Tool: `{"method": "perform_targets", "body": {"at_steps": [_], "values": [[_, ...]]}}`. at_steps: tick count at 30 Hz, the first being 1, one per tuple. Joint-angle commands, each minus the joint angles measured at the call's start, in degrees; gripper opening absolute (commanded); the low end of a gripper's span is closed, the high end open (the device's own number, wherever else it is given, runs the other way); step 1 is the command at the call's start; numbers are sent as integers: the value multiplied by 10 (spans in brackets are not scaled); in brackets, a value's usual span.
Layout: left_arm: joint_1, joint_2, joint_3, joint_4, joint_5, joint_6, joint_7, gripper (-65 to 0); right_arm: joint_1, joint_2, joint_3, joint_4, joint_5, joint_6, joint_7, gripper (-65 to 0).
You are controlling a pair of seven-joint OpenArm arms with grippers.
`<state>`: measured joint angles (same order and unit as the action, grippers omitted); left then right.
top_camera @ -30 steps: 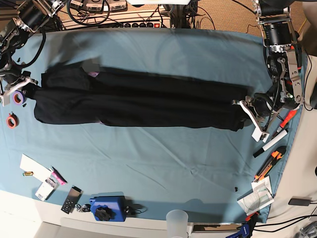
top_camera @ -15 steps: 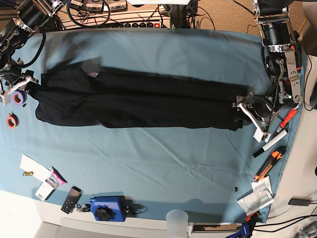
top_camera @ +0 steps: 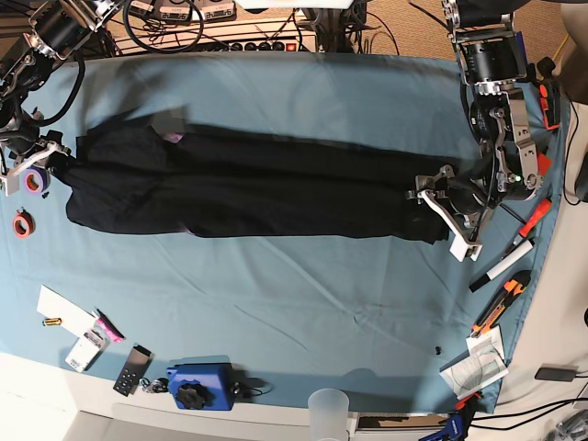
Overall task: Layout the t-shirt on the table in an organized manner, then fold the t-shirt properly
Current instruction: 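Release the shirt with both grippers and raise them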
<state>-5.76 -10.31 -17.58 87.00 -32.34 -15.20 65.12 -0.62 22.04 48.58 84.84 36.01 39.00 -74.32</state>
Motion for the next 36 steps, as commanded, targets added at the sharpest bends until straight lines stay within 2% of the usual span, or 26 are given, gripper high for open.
{"method": "perform_targets", "body": {"at_steps": [1,4,8,9,16,24,30,36], "values": [[1,0,2,0,6,4,30,-294,6,16,1,10,10,1,17,-448],[0,1,2,0,7,4,30,-415,6,16,1,10,11,1,21,-448],[0,0,2,0,7,3,31,-633,6,16,1,10,33,1,21,-448],[0,-1,1,0,7,4,31,-650,6,16,1,10,43,1,21,-448],[0,-13,1,0,13,-13,30,-650,6,16,1,10,85,1,21,-448],[-7,-81,2,0,13,-13,29,-650,6,16,1,10,155,2,7,-448],[-11,-120,1,5,2,1,32,-650,6,16,1,10,156,2,8,-448],[-10,-129,2,48,1,-7,50,-650,6,16,1,10,156,2,11,-448]]}}
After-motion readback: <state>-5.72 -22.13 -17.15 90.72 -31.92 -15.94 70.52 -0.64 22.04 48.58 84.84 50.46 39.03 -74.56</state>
